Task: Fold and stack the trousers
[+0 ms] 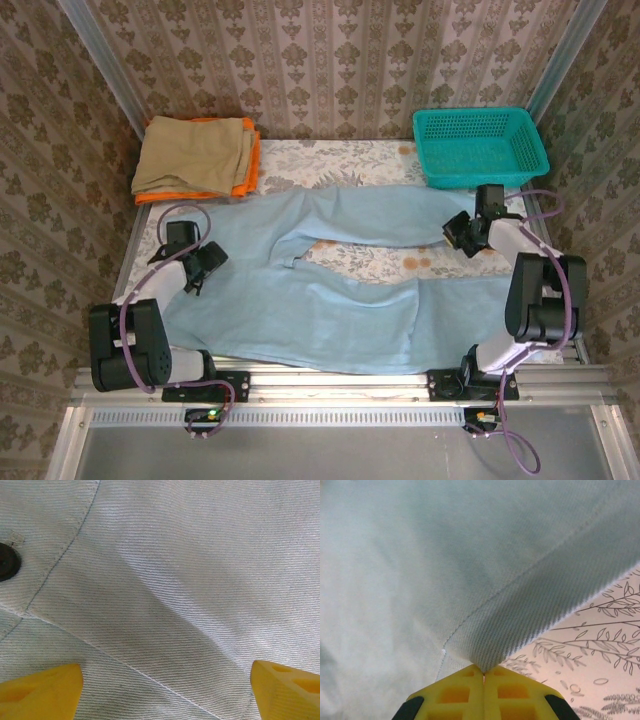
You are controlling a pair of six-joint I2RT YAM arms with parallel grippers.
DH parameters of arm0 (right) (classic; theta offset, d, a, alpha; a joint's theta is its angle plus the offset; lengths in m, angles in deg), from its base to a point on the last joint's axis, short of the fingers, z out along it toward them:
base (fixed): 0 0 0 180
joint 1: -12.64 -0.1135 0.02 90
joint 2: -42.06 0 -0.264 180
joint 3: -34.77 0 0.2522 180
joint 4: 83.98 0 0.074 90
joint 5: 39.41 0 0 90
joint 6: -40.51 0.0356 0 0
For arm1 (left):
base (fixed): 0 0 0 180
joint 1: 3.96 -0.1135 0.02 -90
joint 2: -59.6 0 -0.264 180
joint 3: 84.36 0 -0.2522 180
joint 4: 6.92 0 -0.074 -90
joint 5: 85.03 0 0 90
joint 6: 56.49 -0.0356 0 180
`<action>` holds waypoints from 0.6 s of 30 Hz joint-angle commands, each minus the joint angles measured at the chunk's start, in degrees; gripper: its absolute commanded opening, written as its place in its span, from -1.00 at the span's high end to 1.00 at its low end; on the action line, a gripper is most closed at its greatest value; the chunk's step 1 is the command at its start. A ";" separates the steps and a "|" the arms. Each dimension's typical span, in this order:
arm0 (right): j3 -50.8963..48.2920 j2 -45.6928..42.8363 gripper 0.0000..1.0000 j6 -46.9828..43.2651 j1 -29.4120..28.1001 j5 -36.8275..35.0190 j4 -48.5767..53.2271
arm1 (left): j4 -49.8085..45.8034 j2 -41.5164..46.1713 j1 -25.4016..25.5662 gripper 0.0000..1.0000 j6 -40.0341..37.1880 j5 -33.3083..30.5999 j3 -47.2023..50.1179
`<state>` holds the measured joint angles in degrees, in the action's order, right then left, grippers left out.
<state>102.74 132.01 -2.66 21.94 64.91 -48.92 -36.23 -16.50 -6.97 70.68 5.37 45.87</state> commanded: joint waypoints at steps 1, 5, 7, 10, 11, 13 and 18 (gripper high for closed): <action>2.61 -4.53 1.00 -1.90 -0.36 -1.60 3.76 | 0.18 2.17 -0.43 -0.74 0.45 1.17 0.42; 5.78 -6.80 1.00 -2.76 -0.34 -1.23 6.28 | -0.67 3.52 -0.66 -0.73 0.35 1.35 0.24; 7.85 -6.89 1.00 -3.21 -0.18 -1.32 7.40 | -1.00 4.23 -0.79 -0.73 0.27 1.49 0.32; 10.92 -6.02 1.00 -3.56 0.53 -0.80 8.60 | -1.23 4.85 -0.95 -0.73 0.14 1.88 0.24; 11.89 -5.65 1.00 -3.66 0.92 -0.59 9.17 | -1.29 4.97 -0.99 -0.73 0.09 1.96 0.20; 13.36 -5.03 1.00 -3.87 1.65 0.36 9.19 | -1.33 5.16 -1.13 -0.73 -0.12 2.15 0.17; 15.21 -4.85 1.00 -4.89 4.31 1.68 12.34 | -1.28 5.26 -1.67 -0.73 -0.54 3.01 -0.11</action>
<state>116.36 126.99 -6.13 24.74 65.90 -40.11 -36.54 -12.21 -7.89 70.65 7.16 45.87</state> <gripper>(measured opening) 0.059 0.868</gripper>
